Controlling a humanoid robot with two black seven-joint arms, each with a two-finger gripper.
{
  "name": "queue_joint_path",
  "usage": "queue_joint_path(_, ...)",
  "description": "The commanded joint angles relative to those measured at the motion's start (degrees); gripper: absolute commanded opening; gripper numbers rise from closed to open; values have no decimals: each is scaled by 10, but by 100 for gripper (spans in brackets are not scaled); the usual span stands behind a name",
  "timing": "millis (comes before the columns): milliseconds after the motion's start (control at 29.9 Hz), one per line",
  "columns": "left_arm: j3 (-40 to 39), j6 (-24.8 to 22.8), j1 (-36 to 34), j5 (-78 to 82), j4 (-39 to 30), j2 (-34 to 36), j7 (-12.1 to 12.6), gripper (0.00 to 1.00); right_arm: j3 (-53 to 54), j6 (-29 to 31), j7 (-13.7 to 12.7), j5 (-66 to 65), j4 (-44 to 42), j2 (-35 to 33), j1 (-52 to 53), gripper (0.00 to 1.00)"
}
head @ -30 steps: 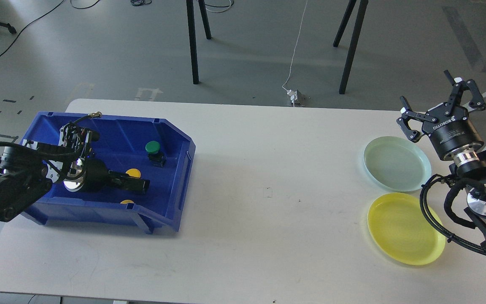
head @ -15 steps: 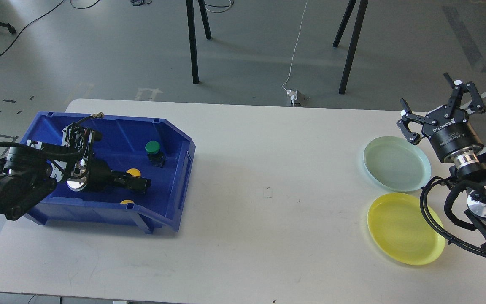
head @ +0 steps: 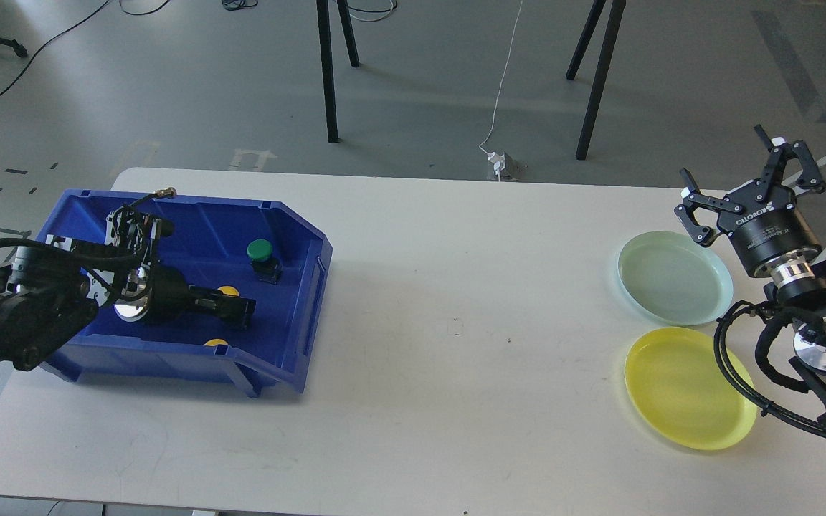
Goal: Pass button and place on color plate
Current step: 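Grasp a yellow button in the bin with the left gripper, then lift the yellow button and carry it toward the right gripper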
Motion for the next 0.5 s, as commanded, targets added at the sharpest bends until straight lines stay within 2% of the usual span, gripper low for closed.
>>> queue_joint_path(0, 0, 0, -1, 0, 0, 1, 0, 56, 0, 0, 0, 0, 0, 0, -3, 99)
queue_joint_path(134, -1, 1, -6, -3, 0, 1, 0, 50, 3, 0, 0, 0, 0, 0, -5, 99)
queue_joint_path(234, 0, 2, -7, -4, 0, 1, 0, 18, 4, 0, 0, 1, 0, 0, -7, 99)
queue_joint_path(268, 0, 2, -7, -3, -1, 1, 0, 11, 4, 0, 0, 0, 0, 0, -8, 99)
queue_joint_path(301, 0, 2, -10, -3, -5, 1, 0, 9, 4, 0, 0, 1, 0, -1, -9, 99)
queue_joint_path(468, -4, 0, -23, -4, -31, 23, 0, 8, 8, 0, 5, 0, 0, -1, -14, 99)
